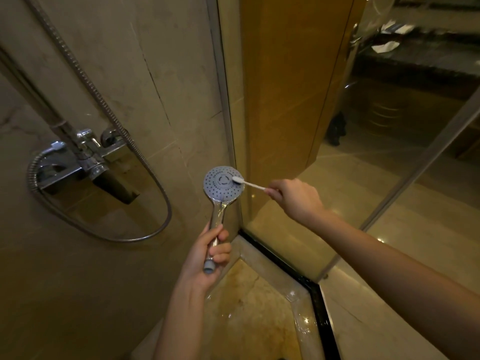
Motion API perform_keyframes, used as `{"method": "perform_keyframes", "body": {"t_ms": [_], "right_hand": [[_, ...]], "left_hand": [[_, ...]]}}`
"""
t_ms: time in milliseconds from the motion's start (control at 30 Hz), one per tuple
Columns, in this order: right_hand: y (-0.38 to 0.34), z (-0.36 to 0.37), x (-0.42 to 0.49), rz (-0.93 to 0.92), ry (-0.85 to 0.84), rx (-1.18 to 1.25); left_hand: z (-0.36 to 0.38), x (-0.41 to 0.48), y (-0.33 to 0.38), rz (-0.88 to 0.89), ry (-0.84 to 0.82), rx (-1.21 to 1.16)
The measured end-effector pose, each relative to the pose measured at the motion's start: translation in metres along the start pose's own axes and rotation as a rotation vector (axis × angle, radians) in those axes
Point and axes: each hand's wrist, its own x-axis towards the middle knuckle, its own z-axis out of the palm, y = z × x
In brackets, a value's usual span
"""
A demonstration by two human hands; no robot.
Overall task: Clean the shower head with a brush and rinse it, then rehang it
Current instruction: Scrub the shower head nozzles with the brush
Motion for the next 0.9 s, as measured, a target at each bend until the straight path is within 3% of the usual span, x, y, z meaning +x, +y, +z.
{"method": "perform_keyframes", "body": {"t_ms": [100, 300, 433, 567, 900], "right_hand": [[0.001, 0.005, -0.005, -0.016, 0.004, 0.031], [0.001, 0.012, -0.01, -0.011, -0.074, 0.106], [0.007, 0.005, -0.008, 0.038, -0.026, 0.192], [-0.001, 0.002, -0.015, -0.003, -0.067, 0.155], [0.007, -0.01, -0.005, 0.033, -0.001, 0.171]], "left_hand": [[-0.001, -0.004, -0.002, -0.058, -0.069, -0.099], [-0.004, -0.004, -0.005, -0.011, -0.035, -0.106], [-0.005, -0.005, -0.003, -0.007, -0.049, -0.055], [-0.008, -0.007, 0.001, -0.006, -0.137, -0.078], [0.0, -0.007, -0.006, -0.004, -0.165, -0.025]]}}
